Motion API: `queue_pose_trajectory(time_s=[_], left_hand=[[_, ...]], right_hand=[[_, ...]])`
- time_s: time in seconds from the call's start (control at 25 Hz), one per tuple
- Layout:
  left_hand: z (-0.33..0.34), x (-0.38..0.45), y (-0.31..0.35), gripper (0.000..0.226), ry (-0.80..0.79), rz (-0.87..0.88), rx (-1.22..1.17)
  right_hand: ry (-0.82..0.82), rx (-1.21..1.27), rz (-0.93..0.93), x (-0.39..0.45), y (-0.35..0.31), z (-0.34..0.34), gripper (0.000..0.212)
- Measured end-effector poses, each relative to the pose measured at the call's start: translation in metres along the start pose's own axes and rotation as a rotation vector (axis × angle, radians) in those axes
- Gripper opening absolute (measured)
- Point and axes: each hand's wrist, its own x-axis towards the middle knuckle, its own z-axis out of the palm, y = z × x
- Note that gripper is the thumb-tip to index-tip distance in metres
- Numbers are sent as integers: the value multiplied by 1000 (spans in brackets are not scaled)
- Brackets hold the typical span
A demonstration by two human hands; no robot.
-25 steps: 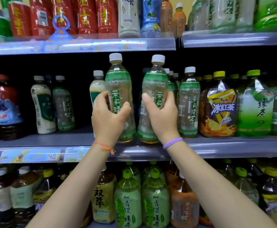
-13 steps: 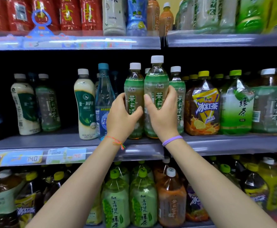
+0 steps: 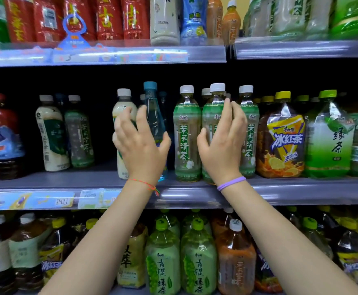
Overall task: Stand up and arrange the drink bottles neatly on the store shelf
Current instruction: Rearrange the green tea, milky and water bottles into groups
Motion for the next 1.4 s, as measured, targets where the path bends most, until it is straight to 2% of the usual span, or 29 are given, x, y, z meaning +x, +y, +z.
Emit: queue_pose_trajectory(time_s=[0.08,0.16,0.24,0.28,0.4,0.52,0.6,0.68,0.76,0.88,1.0,1.08,1.16,1.28,1.4], left_hand=[[4,4,-17,88,-127,-135,-7],[2,11,-30,85,-202,-363,-306],[2,21,-52,73,-296,-565,-586],[1,25,-65,65,-369,-583,-641],[-6,31,-88,42,-467,-445,-605],[-20,34,-118,37,-471,-346,-572],[-32,40,-150,37,-419,-320,-525],[-44,46,-190,44,-348,-307,-435],[-56,52,-224,60,-251,-303,-278],[-67,63,-268,66,-146,-235,-178],[-63,73,-308,68,-116,-142,-61],[-60,72,-316,72,-135,-122,-40],[-59,69,-317,73,-131,-107,-55],[-56,67,-316,75,-102,-104,-32],[-54,65,-309,77,-173,-154,-94]], right_hand=[[63,33,-107,0,-16,-1,58],[62,150,-245,-3,-35,1,45],[-55,291,-346,-11,-60,9,28],[-135,336,-372,-16,-73,16,22],[-248,337,-362,-32,-100,36,15],[-297,345,-247,-46,-131,61,10],[-346,397,-113,-48,-155,83,12],[-439,456,58,-47,-183,109,12],[-602,469,296,-40,-207,139,11],[-836,424,621,-24,-237,186,42],[-894,435,804,-14,-259,221,77],[-987,430,856,-12,-262,238,99],[-1030,418,822,-13,-262,250,101],[-1004,395,788,-15,-250,261,100],[-956,326,806,-10,-248,232,100]])
